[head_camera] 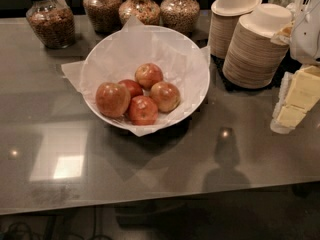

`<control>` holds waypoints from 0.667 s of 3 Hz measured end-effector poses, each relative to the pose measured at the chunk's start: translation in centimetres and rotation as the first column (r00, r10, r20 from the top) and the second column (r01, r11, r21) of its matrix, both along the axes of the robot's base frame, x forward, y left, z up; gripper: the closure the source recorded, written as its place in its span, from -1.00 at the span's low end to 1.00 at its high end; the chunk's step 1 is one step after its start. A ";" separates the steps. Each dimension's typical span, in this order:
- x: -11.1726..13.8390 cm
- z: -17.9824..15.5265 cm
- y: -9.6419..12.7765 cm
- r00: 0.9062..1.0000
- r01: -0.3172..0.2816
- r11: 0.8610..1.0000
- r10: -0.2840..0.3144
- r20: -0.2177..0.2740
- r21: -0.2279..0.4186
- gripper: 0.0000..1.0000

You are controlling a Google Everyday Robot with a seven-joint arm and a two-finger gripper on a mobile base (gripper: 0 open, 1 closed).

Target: Pick apple from white bowl

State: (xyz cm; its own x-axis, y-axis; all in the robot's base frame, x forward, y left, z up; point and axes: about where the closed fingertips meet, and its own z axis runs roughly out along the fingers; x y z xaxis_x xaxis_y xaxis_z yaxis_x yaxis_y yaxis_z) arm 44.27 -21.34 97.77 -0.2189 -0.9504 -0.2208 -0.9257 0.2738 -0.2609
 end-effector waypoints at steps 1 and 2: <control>0.6 -0.3 0.4 1.000 0.010 1.000 -0.010 0.015 0.012 -1.00; 3.0 -1.1 2.5 0.999 -0.003 0.994 -0.002 0.049 0.108 -1.00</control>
Offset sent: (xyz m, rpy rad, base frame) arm 0.0604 0.0496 -0.0240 0.2343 -0.0710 0.0166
